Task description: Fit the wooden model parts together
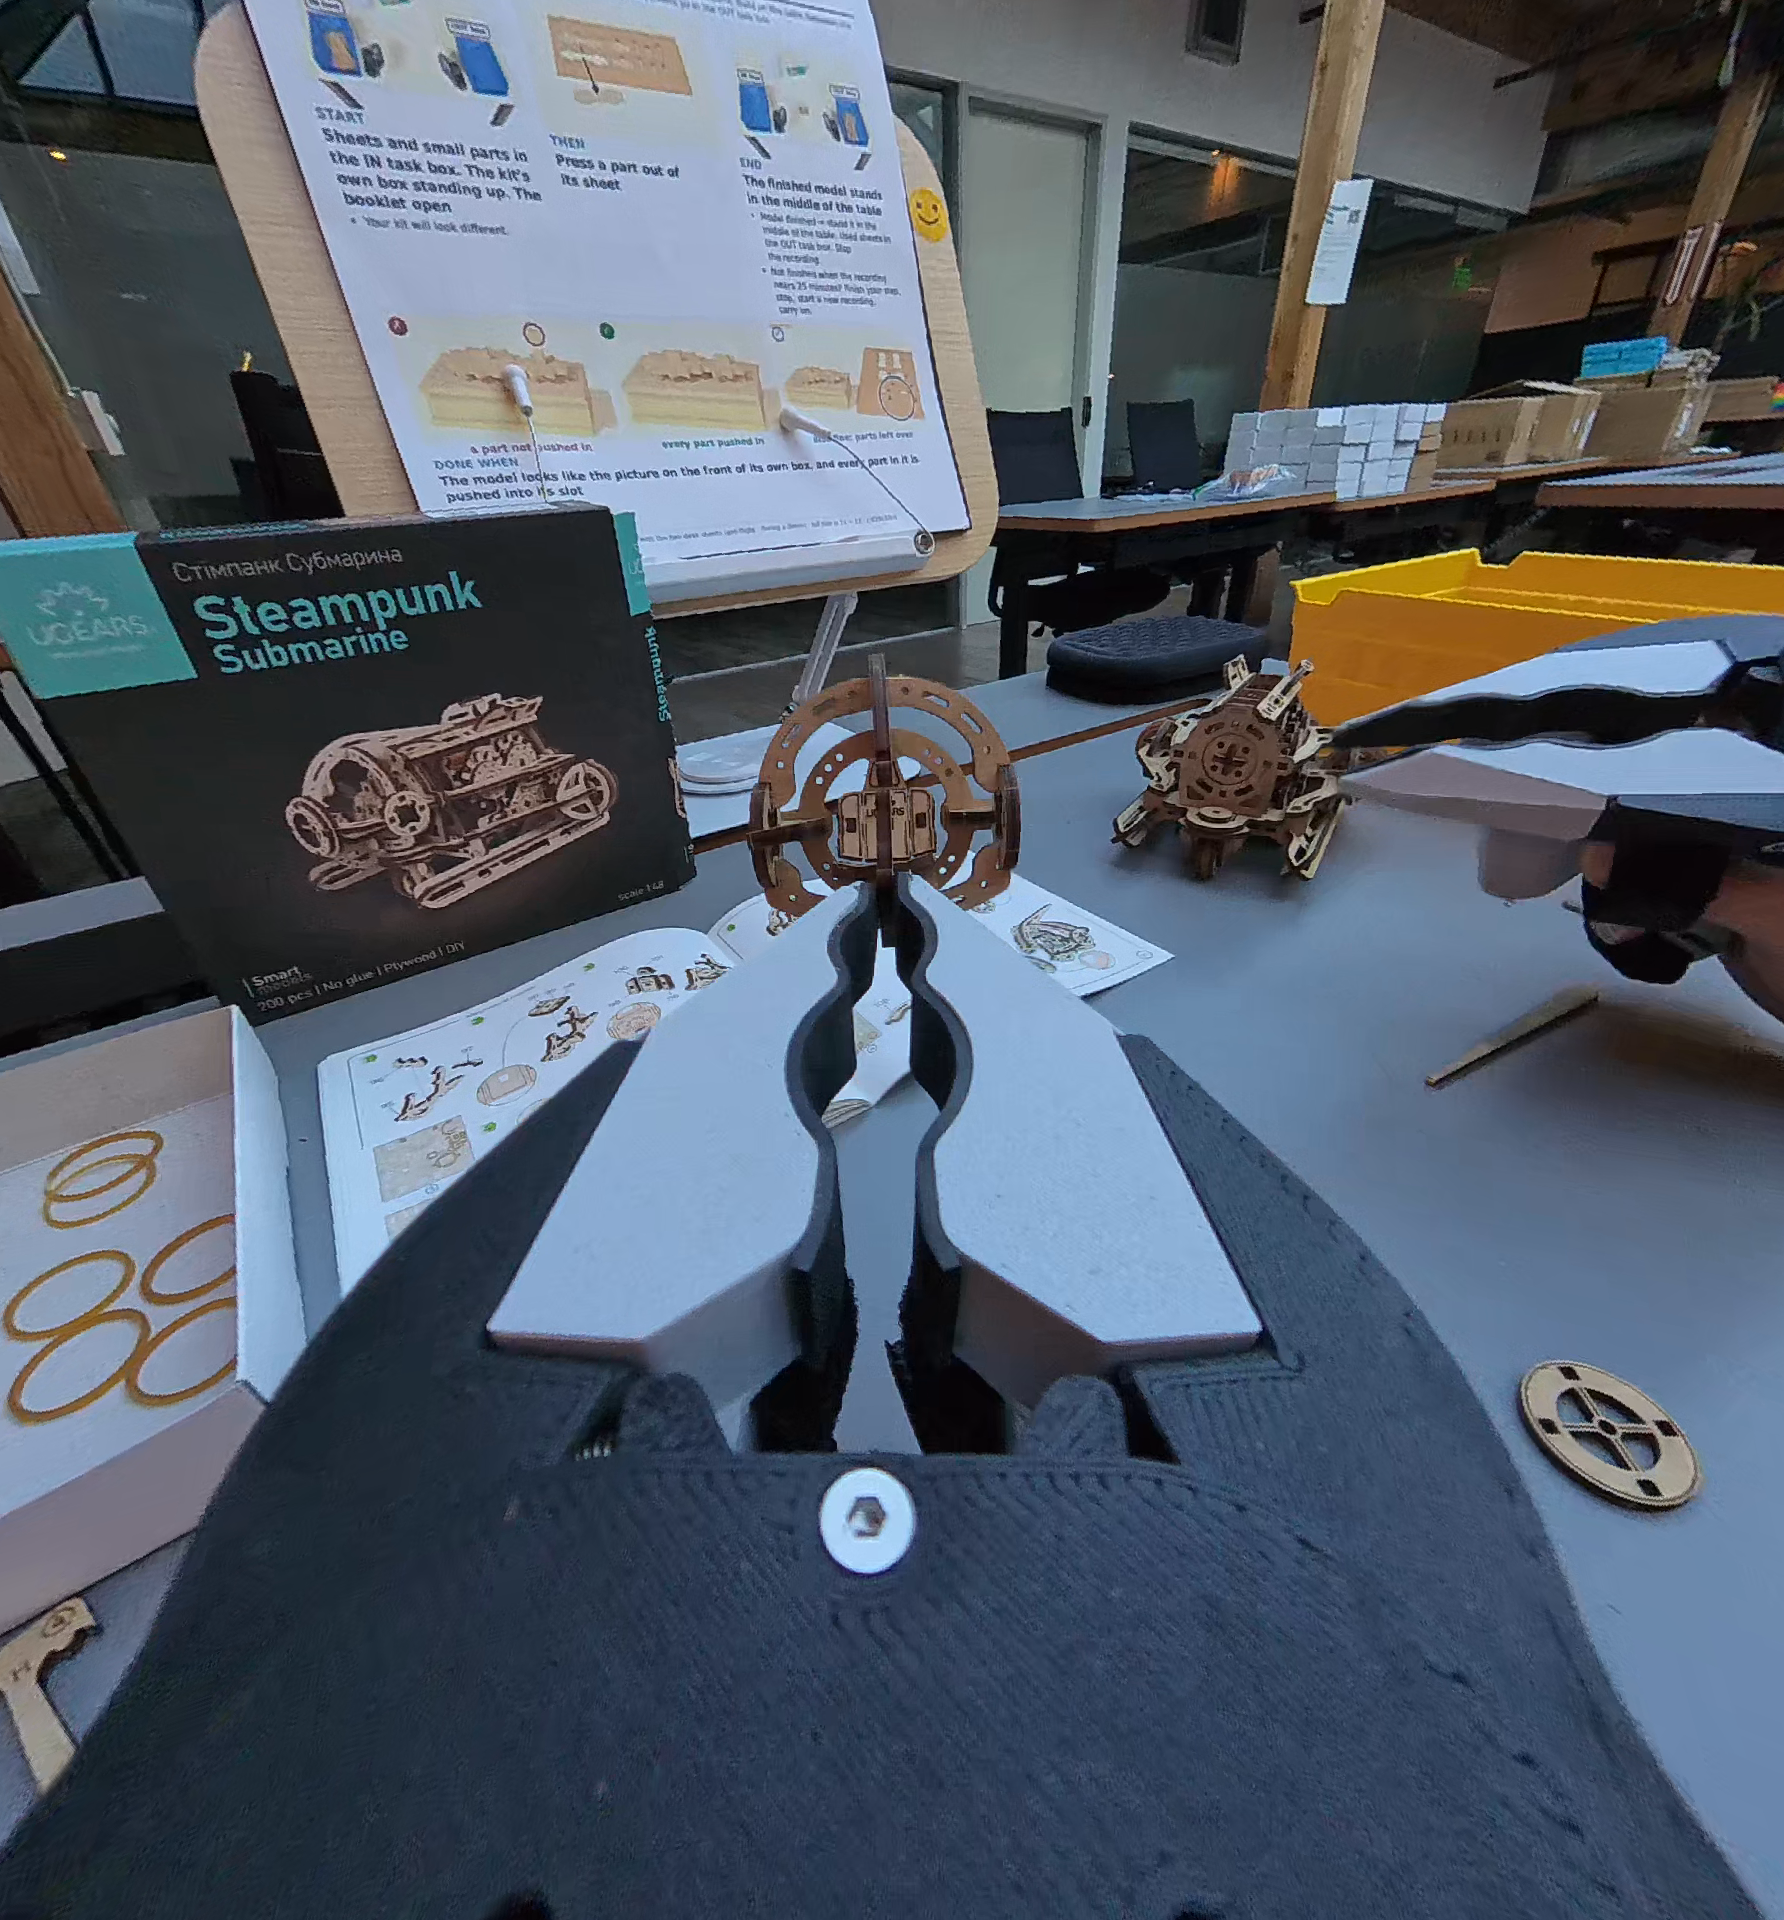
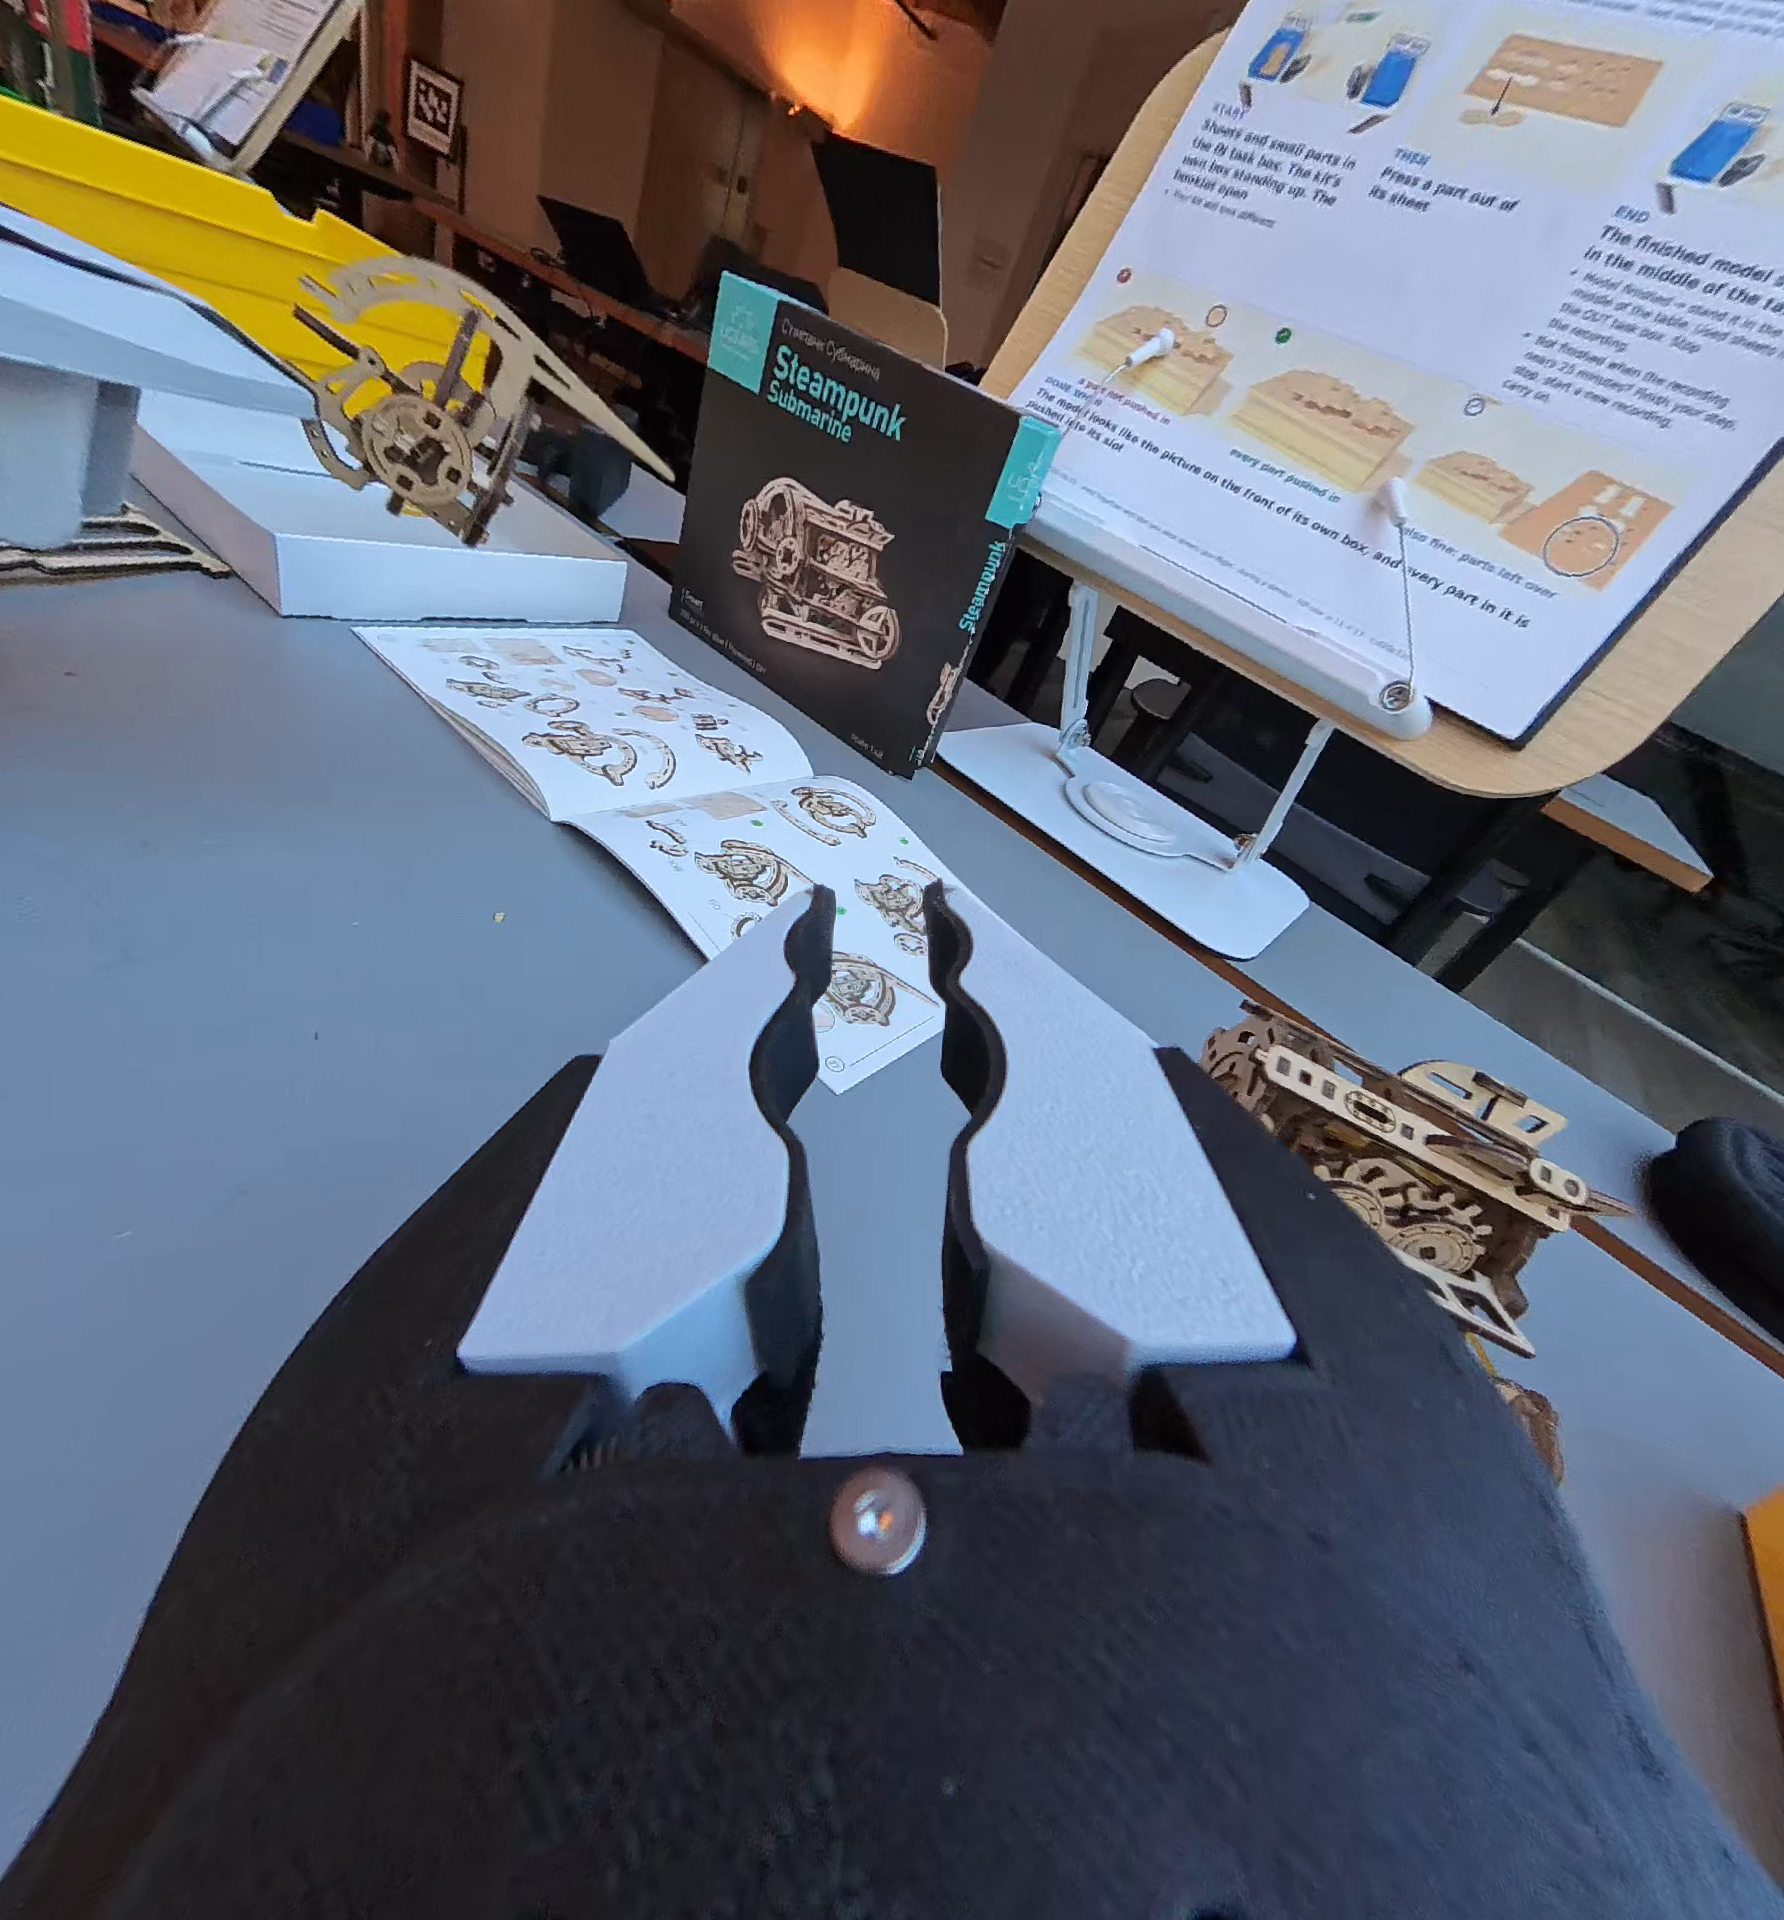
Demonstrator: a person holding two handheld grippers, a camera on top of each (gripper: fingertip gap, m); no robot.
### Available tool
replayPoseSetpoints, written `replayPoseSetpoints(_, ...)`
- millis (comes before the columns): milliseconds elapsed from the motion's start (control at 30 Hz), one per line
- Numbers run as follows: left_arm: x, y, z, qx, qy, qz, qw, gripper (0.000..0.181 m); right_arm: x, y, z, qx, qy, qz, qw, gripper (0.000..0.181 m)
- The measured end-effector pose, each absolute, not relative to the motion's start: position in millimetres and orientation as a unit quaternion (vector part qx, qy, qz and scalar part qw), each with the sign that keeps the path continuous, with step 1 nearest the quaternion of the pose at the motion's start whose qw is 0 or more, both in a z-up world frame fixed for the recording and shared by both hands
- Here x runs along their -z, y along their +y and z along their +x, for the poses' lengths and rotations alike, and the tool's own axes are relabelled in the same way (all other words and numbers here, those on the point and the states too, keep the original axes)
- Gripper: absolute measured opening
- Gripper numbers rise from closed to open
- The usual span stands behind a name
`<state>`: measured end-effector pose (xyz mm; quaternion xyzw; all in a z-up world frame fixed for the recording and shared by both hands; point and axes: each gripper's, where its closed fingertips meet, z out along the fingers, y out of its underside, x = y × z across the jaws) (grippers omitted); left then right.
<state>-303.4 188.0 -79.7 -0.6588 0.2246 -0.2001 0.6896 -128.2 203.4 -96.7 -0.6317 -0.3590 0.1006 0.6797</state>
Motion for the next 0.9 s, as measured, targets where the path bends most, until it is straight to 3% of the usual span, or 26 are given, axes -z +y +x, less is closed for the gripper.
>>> replayPoseSetpoints(900, 75.6, 176.4, -289.8, 0.234, 0.232, -0.643, 0.691, 0.000, 91.3, 195.4, -133.9, -0.141, -0.356, -0.627, 0.679, 0.022)
